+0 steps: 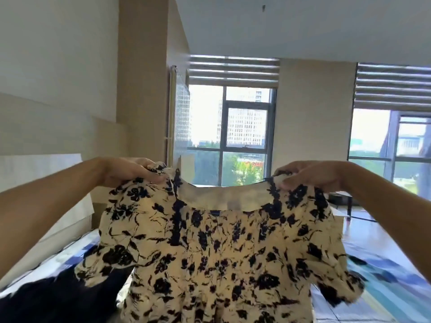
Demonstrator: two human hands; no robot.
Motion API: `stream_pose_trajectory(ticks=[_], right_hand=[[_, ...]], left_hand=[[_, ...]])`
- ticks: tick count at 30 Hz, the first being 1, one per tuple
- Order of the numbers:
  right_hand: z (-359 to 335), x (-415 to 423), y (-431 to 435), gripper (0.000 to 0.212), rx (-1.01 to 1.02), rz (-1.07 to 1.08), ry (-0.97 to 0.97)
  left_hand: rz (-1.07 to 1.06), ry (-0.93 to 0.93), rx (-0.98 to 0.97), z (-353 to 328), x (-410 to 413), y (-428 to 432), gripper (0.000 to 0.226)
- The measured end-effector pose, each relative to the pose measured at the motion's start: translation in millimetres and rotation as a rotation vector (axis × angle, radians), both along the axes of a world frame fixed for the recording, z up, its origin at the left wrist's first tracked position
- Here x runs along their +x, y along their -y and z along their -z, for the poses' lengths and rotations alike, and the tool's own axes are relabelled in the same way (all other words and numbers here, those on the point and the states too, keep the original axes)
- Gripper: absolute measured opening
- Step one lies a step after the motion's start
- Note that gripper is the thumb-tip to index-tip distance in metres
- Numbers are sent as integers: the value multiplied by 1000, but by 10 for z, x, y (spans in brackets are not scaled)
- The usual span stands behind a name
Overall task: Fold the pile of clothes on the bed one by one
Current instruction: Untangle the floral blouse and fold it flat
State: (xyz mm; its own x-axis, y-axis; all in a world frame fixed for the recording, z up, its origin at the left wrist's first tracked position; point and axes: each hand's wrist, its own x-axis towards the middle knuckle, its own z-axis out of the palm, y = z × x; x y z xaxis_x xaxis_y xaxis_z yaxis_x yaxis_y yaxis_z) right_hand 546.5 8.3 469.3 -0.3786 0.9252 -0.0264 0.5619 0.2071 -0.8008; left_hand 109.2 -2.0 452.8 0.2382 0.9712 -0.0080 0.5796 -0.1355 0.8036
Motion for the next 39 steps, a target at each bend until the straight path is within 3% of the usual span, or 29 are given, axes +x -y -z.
stream_pose_trajectory(ticks=[4,5,7,10,13,16,21,24,28,30,32,33,36,38,39], right_hand=[[-15,50,-104,52,-4,76,18],[1,40,-118,52,17,136,14],[91,-41,-116,41,74,277,49],[330,-301,-6,31,-43,319,84],[519,-691,202,30,-134,184,-68],[575,-1132,403,6,-54,98,-279],[418,-1481,589,8,12,94,-498],[349,-1514,694,17,30,6,-555],[302,-1514,796,23,88,-111,-436],[301,-1443,756,30,392,-64,-315],[367,-1331,676,60,663,-25,-191],[424,-1289,642,80,679,-71,-129],[685,-1282,524,126,431,-210,71],[847,-1333,463,124,372,-201,141],[901,-1353,441,107,326,-203,94]], left_hand=[[-74,-26,75,-22,81,77,37],[-105,-48,92,-16,116,72,42],[-208,-82,63,32,197,73,50],[-245,-43,-110,206,487,201,17],[-131,84,-166,331,885,344,22],[-59,165,-92,394,1219,469,19],[16,318,11,381,1356,680,29],[145,203,190,394,1257,759,38],[17,139,365,501,1085,785,54],[-52,201,419,501,1045,841,44],[-105,293,420,508,1031,896,42],[-115,317,413,509,1018,914,42],[-83,311,402,490,953,975,46],[-46,302,377,481,919,965,45],[-36,281,369,485,896,939,39]])
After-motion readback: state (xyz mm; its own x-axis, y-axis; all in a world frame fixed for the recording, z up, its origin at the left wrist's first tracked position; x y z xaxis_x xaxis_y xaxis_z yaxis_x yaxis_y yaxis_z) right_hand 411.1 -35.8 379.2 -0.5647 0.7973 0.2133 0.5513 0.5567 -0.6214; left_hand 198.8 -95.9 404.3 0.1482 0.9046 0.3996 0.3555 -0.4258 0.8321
